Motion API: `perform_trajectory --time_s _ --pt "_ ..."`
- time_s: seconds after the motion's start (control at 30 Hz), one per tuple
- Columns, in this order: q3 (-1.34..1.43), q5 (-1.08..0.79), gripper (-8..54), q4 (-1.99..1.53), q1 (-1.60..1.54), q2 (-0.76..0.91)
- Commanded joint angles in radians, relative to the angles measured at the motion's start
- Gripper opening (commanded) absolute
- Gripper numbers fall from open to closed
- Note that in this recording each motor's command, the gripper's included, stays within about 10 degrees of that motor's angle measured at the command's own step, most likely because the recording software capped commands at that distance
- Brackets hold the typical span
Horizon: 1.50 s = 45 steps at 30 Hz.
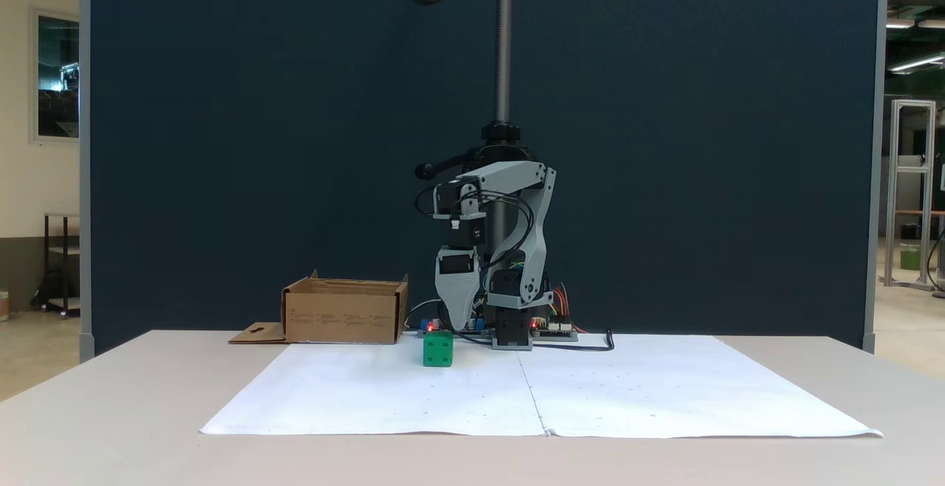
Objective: Grasp a green dice and put it in the bin.
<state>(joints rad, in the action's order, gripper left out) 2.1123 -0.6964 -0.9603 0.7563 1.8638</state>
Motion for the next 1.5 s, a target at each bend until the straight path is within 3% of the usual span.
perform_trajectory --time_s 0.0,0.67,1.23,1.47 --pt "-0.044 -0.083 46.1 0.017 0.012 0.021" --pt "0.147 -0.075 45.3 0.276 0.005 0.127" --pt "0.158 -0.091 45.5 0.345 0.031 0.012" --pt "0.166 -0.187 45.6 0.362 0.031 -0.025"
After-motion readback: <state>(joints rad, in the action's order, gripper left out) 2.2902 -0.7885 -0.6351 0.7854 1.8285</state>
